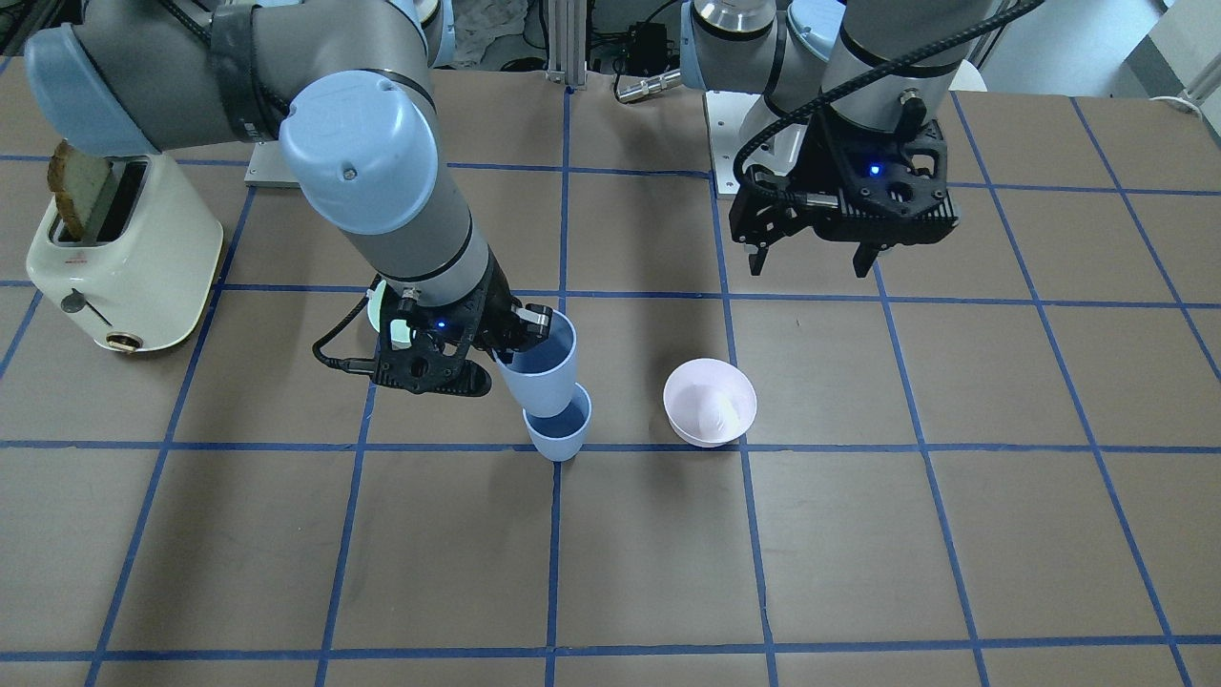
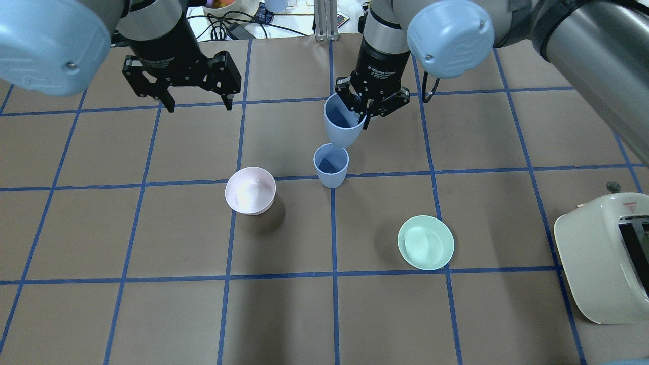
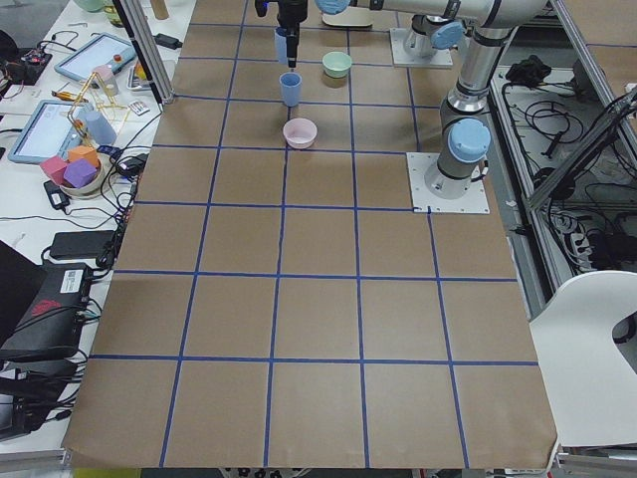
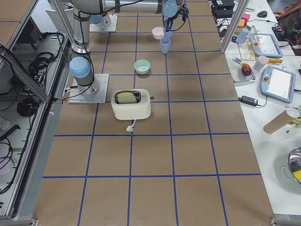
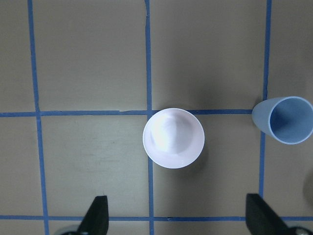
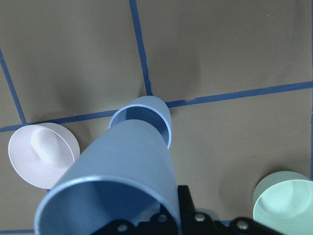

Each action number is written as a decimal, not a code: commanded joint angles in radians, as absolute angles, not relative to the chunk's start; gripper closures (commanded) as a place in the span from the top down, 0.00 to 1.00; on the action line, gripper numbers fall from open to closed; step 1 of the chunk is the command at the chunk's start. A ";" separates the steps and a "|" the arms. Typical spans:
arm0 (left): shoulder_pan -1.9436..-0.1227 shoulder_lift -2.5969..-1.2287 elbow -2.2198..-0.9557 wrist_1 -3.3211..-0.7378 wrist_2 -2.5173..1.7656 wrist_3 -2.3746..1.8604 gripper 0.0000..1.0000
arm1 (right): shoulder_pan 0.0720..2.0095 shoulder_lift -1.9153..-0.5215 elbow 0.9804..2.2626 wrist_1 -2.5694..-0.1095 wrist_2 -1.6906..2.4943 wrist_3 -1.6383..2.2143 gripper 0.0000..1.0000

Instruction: Stack blue cups with both arms

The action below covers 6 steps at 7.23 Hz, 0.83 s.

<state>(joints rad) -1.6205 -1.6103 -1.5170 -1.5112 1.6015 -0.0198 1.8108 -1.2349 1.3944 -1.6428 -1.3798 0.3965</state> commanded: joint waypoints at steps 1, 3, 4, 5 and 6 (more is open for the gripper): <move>-1.585 -1.588 -1.545 -1.453 1.570 0.011 1.00 | 1.821 -1.212 1.399 -1.657 -1.381 0.417 0.00; -1.588 -1.589 -1.540 -1.454 1.562 -0.003 1.00 | 1.821 -1.204 1.401 -1.646 -1.378 0.417 0.00; -1.588 -1.589 -1.540 -1.454 1.563 -0.002 1.00 | 1.822 -1.192 1.402 -1.649 -1.379 0.429 0.00; -1.589 -1.585 -1.542 -1.454 1.563 -0.003 1.00 | 1.822 -1.184 1.404 -1.648 -1.381 0.430 0.00; -1.589 -1.585 -1.543 -1.454 1.563 -0.003 1.00 | 1.822 -1.184 1.419 -1.649 -1.373 0.430 0.00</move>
<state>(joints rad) -1.5885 -1.5862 -1.5417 -1.4543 1.5632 -0.0025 1.8221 -1.1883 1.4065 -1.6483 -1.3783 0.4280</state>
